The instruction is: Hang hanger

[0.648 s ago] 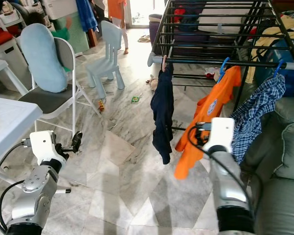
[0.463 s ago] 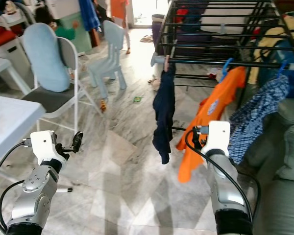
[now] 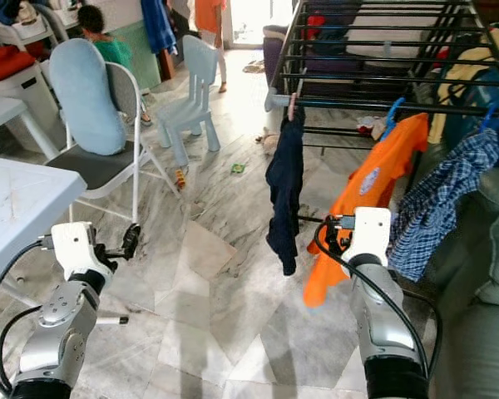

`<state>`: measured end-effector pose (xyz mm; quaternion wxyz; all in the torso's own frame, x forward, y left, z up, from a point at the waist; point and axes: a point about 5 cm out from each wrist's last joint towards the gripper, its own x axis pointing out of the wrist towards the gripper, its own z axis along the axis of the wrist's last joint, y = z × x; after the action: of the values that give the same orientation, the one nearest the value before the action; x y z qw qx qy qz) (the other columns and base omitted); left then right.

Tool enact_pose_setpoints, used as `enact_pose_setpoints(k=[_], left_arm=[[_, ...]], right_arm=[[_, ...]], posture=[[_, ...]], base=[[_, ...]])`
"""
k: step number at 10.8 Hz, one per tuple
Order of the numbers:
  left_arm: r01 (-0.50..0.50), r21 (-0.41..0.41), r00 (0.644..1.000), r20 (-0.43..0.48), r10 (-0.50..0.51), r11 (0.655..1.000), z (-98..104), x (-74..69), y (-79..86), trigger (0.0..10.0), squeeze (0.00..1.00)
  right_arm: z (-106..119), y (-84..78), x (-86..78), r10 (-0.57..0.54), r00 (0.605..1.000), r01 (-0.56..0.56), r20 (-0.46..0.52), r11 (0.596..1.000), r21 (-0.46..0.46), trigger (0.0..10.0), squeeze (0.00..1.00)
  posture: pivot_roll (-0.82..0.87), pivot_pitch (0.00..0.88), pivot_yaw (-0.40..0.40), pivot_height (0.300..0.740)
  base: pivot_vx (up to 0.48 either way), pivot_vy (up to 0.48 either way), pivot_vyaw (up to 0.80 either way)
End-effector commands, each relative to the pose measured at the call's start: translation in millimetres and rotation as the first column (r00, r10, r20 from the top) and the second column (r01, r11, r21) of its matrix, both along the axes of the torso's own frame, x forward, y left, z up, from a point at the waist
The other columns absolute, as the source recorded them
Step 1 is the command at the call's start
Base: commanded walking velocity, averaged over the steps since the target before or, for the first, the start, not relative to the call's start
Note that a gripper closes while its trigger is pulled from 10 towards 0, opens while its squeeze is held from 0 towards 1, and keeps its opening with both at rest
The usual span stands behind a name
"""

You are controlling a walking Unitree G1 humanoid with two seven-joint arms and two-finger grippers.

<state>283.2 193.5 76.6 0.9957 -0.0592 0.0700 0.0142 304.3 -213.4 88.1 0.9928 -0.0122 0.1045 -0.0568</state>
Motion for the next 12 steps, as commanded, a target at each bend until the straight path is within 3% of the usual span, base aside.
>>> enact_pose_setpoints(k=[1,12], left_arm=[[0.006,0.015,1.0,0.006,-0.006,1.0,2.0,0.5,-1.3,10.0,0.0],[-0.003,0.017,1.0,-0.002,0.003,1.0,-1.0,-6.1,-1.0,10.0,0.0]], right_arm=[[3.4,4.3,0.2,0.019,1.0,-0.019,0.008,1.0,0.007,10.0,0.0],[2.2,3.0,0.3,0.043,0.999,-0.043,-0.014,0.999,-0.022,10.0,0.0]], posture=[[-0.07,0.008,0.087,0.74],[-0.07,0.007,0.082,0.74]], base=[[0.0,0.0,0.0],[0.0,0.0,0.0]])
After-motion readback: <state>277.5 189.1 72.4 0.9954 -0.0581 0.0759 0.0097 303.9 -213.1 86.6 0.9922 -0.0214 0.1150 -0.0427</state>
